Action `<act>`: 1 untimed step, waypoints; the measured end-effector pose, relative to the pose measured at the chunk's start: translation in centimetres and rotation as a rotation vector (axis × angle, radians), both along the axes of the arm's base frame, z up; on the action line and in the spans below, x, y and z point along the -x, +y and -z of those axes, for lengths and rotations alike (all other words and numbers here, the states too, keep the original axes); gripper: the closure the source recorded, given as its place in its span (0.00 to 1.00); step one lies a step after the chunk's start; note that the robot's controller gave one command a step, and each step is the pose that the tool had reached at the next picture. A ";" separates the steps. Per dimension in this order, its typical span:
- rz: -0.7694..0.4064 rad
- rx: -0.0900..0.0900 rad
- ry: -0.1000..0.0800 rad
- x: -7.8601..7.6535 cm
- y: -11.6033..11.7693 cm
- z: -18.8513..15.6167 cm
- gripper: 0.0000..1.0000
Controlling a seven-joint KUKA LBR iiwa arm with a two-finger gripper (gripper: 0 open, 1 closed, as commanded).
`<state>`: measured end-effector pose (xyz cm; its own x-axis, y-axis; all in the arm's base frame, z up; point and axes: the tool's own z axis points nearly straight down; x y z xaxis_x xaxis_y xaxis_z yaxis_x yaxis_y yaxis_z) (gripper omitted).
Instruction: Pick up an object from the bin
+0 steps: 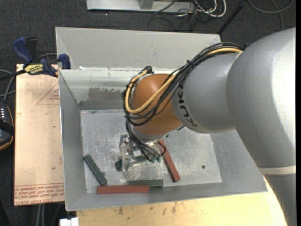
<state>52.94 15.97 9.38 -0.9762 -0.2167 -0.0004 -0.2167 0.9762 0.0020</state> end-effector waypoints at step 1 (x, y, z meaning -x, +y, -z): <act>-0.027 0.001 0.001 0.4 0.0 -1.8 1.00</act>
Offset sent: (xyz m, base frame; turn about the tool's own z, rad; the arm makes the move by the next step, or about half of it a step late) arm -0.0156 -0.0029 0.0418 -0.0164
